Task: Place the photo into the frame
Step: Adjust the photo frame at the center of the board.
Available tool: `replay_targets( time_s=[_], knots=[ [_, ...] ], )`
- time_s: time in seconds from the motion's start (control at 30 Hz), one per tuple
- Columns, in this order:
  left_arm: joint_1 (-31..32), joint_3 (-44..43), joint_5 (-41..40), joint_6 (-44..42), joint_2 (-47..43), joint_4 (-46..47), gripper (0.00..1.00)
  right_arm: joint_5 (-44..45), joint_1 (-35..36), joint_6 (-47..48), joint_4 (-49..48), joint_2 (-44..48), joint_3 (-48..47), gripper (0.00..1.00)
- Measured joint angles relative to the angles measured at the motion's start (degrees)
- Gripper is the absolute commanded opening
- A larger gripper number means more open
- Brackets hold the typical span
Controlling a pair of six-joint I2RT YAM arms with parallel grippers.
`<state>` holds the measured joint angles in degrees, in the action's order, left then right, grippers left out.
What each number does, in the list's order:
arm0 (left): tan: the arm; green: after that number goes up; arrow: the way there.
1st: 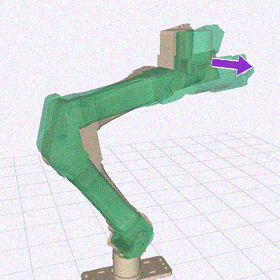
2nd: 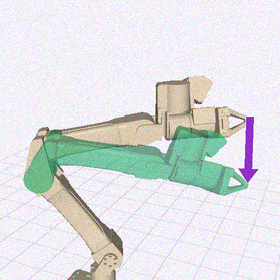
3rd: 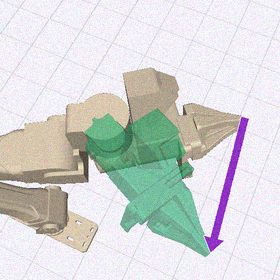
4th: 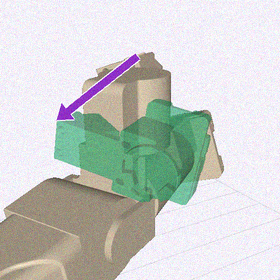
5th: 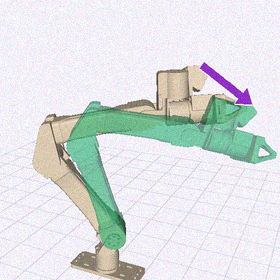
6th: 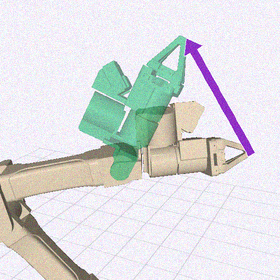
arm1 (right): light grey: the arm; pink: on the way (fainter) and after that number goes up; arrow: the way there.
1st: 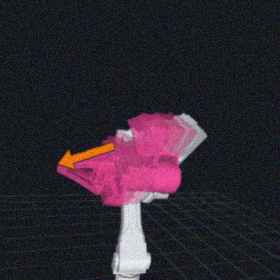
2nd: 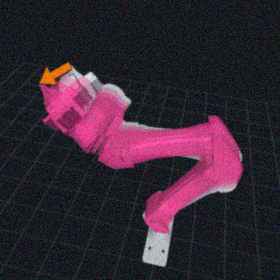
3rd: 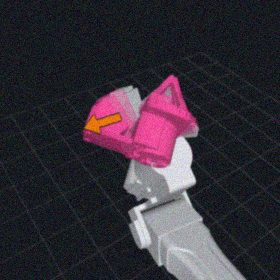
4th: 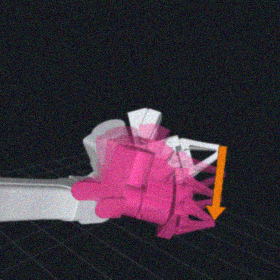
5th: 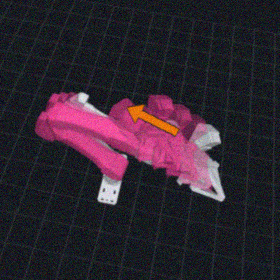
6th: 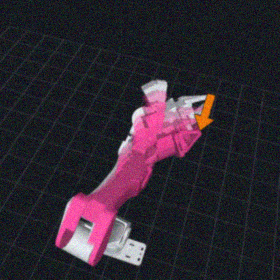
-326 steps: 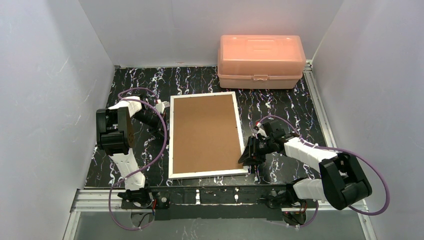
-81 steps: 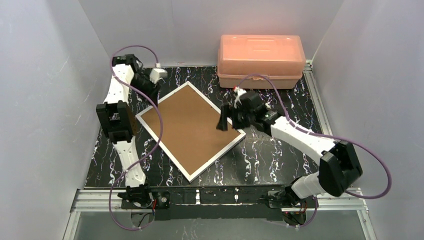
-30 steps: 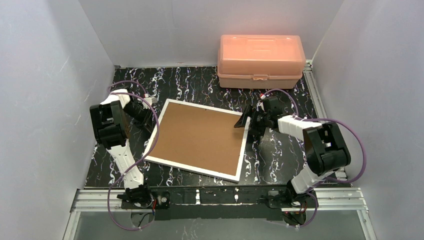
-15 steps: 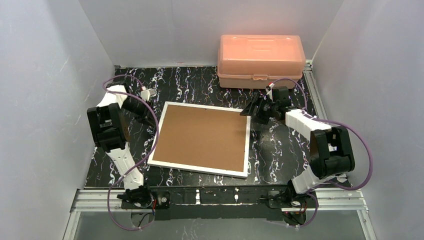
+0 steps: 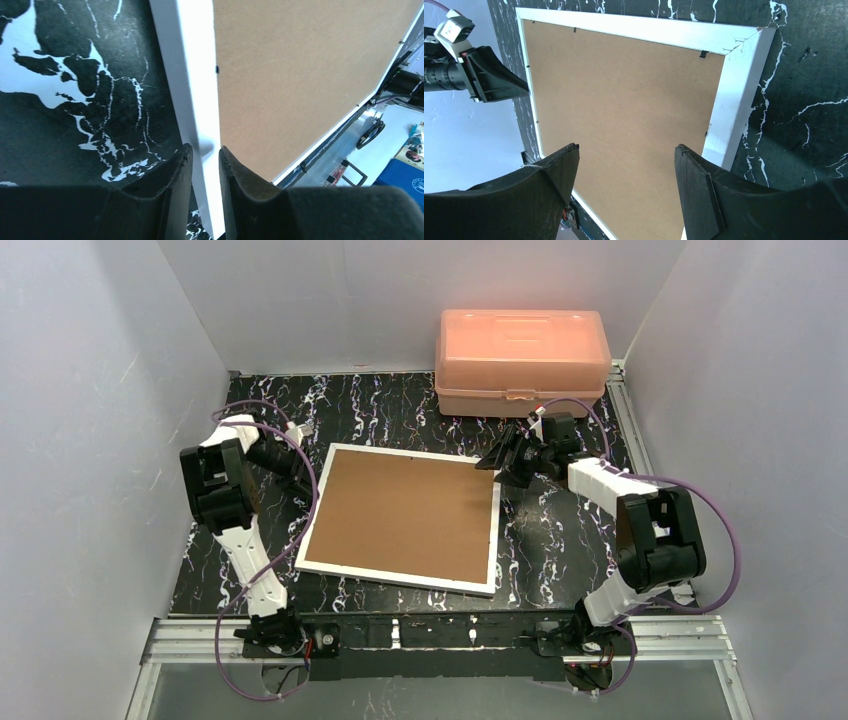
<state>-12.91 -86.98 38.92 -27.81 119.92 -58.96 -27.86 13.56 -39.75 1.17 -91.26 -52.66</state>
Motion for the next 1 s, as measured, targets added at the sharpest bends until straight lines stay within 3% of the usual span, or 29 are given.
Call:
replay_targets(
  time_s=[0.17,0.37,1.0],
  knots=[
    [-0.04,0.52,-1.55,0.74,0.59,1.55,0.12,-0.35,0.0,-1.09,-1.84,-0.76,0.07,0.76],
    [-0.17,0.79,-1.33,1.46,0.59,1.6,0.07,-0.44,0.0,-1.92,-2.97,-2.6,0.07,0.75],
    [-0.83,1.31,-0.04,1.97,0.57,2.03,0.04,0.72,-0.42,0.96,-0.22,-2.75,2.56,0.73]
  ],
)
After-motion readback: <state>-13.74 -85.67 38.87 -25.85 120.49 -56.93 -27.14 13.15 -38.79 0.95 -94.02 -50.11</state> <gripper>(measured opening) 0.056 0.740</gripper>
